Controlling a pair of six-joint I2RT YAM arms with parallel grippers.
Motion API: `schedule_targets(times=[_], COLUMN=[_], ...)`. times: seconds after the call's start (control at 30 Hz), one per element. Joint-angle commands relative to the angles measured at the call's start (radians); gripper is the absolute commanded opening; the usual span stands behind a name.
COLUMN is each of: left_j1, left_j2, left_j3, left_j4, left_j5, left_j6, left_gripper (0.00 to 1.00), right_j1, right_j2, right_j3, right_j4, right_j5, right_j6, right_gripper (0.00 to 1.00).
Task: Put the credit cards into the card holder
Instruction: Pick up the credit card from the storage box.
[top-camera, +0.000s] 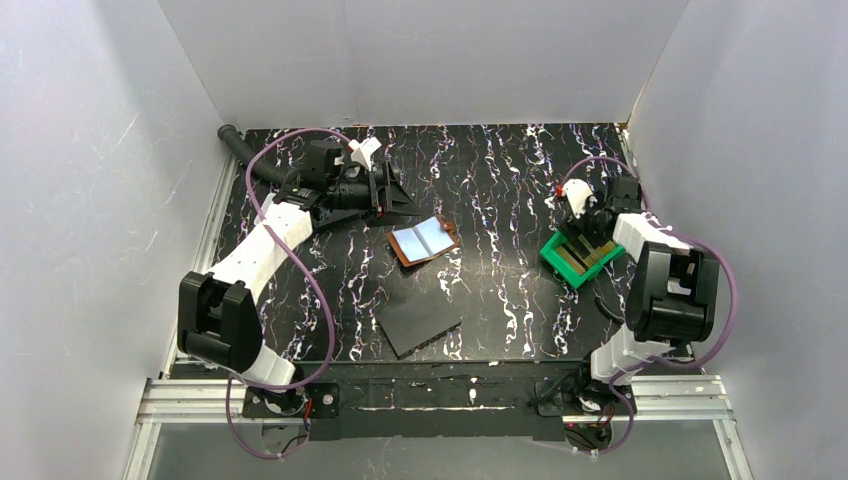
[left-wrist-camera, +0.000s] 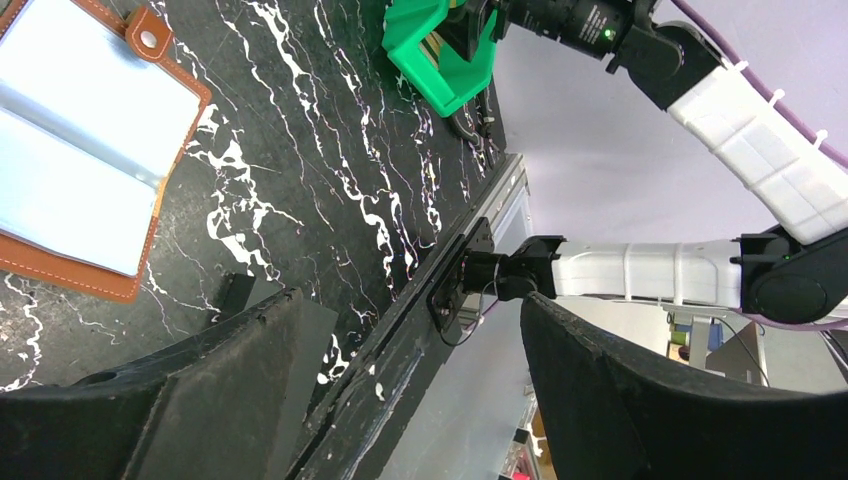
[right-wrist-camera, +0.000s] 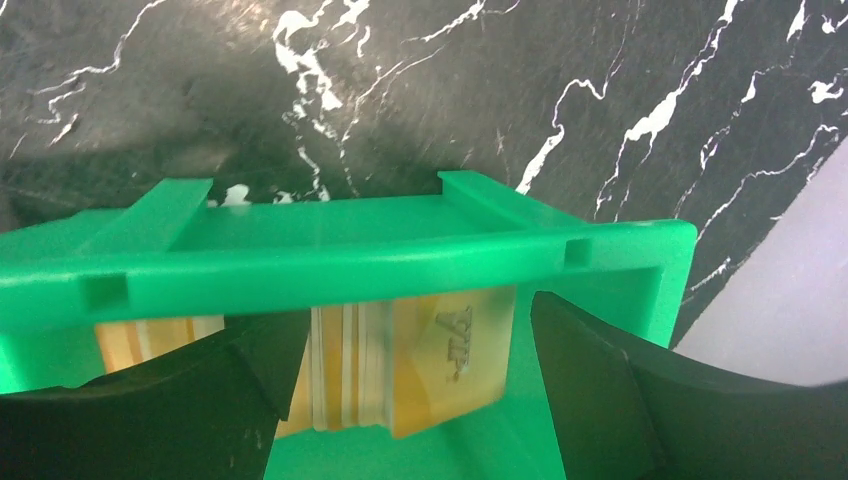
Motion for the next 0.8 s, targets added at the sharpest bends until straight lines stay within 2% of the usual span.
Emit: schedule_targets(times=[0.0, 0.17, 0.23, 0.33, 0.4, 0.53, 0.63, 0.77], left_j1=[0.007, 0.013, 0.014, 0.014, 0.015, 0.017, 0.020, 0.022], left_j2=[0.018, 0.026, 0.028, 0.031, 0.033, 0.035, 0.034, 0.032], left_j3=[-0.012, -0.013, -0.014, -0.016, -0.020, -0.020, -0.021, -0.023], left_j4=[0.021, 0.031, 0.036, 0.043, 0.052, 0.059, 0.059, 0.065], left_j5=[0.046, 0.056, 0.057, 0.063, 0.068, 0.074, 0.076, 0.075], left_j6=[-0.012, -0.021, -0.026, -0.032, -0.039, -0.044, -0.046, -0.049], left_gripper=[0.78, 0.78, 0.78, 0.78, 0.78, 0.77, 0.77, 0.77], right_j1=[-0.025, -0.033, -0.035, -0.035, -0.035, -0.035, -0.035, -0.034], right_j2=[0.083, 0.042, 0.012, -0.012, -0.016, -0.032, -0.065, -0.141], right_j3=[0.071, -0.025, -0.072, -0.107, -0.115, -0.118, -0.129, -0.164], right_j4=[-0.056, -0.045, -0.016, 0.019, 0.030, 0.059, 0.106, 0.158], right_j5=[-0.113, -0.180, -0.174, -0.160, -0.154, -0.118, -0.075, -0.029], right_j6=[-0.028, -0.032, -0.027, -0.012, -0.003, 0.021, 0.046, 0.066], right_gripper=[0.91, 0.83, 0.75, 0.52, 0.48, 0.29, 0.03, 0.01])
